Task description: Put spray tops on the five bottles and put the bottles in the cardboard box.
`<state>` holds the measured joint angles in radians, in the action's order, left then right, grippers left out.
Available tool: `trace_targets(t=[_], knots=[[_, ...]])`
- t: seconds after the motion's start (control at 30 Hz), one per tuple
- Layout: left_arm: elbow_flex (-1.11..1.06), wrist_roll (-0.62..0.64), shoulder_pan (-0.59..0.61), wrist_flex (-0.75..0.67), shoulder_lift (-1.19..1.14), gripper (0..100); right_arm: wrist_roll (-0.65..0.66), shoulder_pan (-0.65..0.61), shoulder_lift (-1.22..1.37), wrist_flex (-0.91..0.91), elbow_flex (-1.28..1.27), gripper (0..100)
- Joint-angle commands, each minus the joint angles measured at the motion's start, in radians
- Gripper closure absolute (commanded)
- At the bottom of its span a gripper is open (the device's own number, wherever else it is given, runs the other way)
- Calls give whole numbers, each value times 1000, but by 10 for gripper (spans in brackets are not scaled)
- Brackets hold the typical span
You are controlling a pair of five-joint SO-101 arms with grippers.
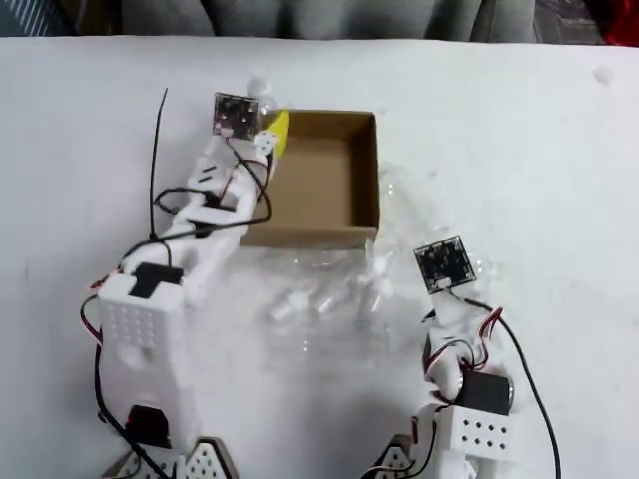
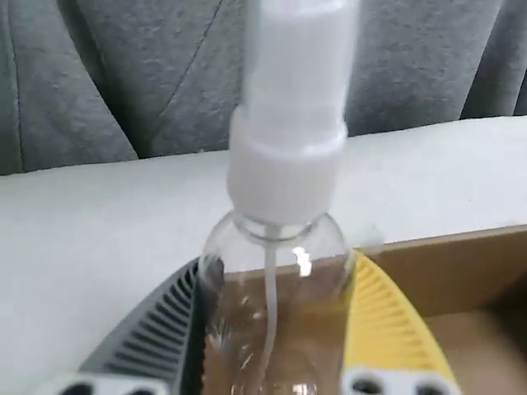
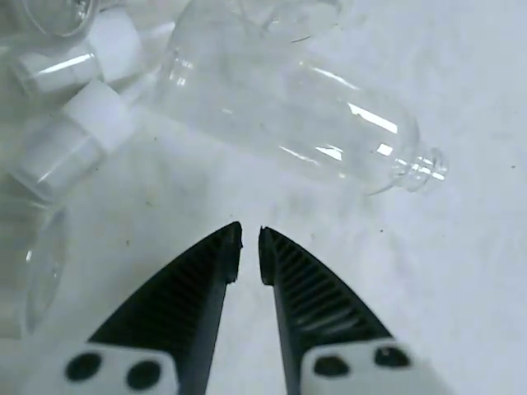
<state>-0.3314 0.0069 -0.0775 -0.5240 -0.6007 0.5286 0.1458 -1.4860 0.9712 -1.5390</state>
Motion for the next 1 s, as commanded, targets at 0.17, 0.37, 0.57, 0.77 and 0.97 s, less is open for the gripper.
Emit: trace_targets(t=[0.17,0.37,0.57,0.77,0.97], knots=[[49,-5,22,-25,15,871,11,1,-5,-21,6,981],[57,109,39,38,24,700,11,1,-5,-21,6,981],[52,114,50,38,24,672,11,1,-5,-21,6,981],[49,114,44,38,27,669,11,1,-5,-21,6,981],[2,115,48,109,117,668,11,1,-5,-21,6,981]])
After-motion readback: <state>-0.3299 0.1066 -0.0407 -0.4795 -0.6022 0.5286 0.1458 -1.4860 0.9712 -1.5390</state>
